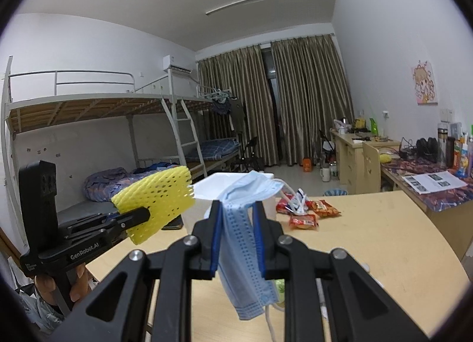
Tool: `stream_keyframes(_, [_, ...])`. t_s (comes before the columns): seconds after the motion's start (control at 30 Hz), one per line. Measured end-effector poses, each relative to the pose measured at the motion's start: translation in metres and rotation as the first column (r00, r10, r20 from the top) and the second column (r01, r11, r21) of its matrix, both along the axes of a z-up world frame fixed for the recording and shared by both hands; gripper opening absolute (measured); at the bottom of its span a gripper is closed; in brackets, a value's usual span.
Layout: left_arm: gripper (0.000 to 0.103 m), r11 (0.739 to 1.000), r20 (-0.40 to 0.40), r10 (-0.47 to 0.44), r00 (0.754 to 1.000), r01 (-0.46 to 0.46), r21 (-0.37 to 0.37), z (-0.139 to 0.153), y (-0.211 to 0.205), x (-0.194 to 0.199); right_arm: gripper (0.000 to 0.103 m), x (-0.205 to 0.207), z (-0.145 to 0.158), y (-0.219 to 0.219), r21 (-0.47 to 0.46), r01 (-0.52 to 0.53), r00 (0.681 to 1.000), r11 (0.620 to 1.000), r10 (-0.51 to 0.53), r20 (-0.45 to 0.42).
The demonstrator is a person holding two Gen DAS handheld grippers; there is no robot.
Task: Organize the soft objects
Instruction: 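Carry the yellow net over the foam box and release it with the left tool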
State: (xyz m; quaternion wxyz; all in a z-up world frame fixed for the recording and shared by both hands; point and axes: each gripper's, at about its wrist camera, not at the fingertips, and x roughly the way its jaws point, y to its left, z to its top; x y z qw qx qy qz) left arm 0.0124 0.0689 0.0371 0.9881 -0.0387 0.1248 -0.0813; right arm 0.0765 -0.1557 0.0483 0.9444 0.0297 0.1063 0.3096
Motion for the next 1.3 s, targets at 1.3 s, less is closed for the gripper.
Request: stream_keyframes(1.3, [0.009, 0.993, -0.027, 0.114, 0.993, -0.112, 0.043, 0.036, 0.042, 0.042, 0.024, 0.055, 0.018, 0.061, -0.006, -0.156, 0.988, 0.988, 0.156, -0.004])
